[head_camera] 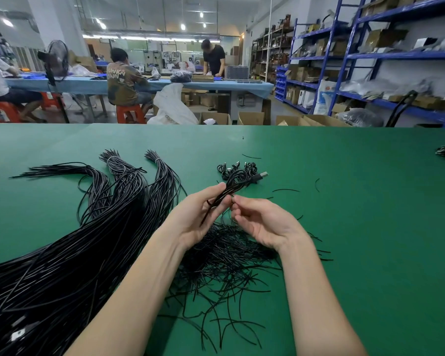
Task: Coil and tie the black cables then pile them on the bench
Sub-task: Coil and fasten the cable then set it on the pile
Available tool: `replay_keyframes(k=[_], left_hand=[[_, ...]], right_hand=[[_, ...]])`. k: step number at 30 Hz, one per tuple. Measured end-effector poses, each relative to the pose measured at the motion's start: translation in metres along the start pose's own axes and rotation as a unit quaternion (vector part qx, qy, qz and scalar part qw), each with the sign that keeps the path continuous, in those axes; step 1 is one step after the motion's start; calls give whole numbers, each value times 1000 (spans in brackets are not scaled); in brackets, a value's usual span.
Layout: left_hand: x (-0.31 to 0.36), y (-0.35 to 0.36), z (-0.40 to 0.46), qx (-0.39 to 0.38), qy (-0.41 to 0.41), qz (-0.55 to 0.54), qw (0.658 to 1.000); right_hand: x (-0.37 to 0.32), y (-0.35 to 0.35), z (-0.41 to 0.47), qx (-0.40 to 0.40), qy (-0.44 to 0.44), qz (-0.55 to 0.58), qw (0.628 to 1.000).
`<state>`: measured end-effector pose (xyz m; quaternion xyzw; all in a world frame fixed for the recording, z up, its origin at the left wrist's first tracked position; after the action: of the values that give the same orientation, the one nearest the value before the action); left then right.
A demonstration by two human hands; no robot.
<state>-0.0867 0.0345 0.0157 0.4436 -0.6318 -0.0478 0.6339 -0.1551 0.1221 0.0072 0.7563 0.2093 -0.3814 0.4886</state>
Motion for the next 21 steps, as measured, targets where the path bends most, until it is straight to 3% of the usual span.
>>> replay_keyframes(k=[4, 7, 10, 12, 15, 17, 19, 21], left_hand=[[-3, 0, -2, -33, -28, 16, 999], [1, 3, -4, -93, -29, 97, 991], [4, 5, -10, -161, -47, 201, 965], [5, 5, -12, -180, -44, 270, 945], [8, 1, -11, -145, -7, 367, 919], [16, 0, -8, -95, 39, 425, 899], [29, -2, -5, -33, 105, 489, 865], [42, -2, -7, 34, 179, 539, 822]], right_hand=[[10, -7, 1, 15, 34, 35, 999], [17, -14, 2, 3, 44, 60, 997], [12, -21, 2, 9, 30, -105, 994], [5, -22, 2, 21, 12, -237, 971], [-18, -28, -3, 112, -32, -409, 905], [-42, -19, -7, 181, -110, -515, 830], [-59, -2, -11, 248, -188, -606, 732], [-65, 12, -15, 287, -237, -630, 681]])
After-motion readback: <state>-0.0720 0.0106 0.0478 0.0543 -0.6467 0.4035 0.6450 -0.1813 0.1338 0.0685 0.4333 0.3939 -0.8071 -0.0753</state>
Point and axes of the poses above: each hand's wrist, its own z-axis towards the middle knuckle, its own y-axis out of the palm, x = y × z, the point moved 9 cm from there along z, towards the middle knuckle, and after that the axes turned 3 degrees about y, right-handed, at the moved point
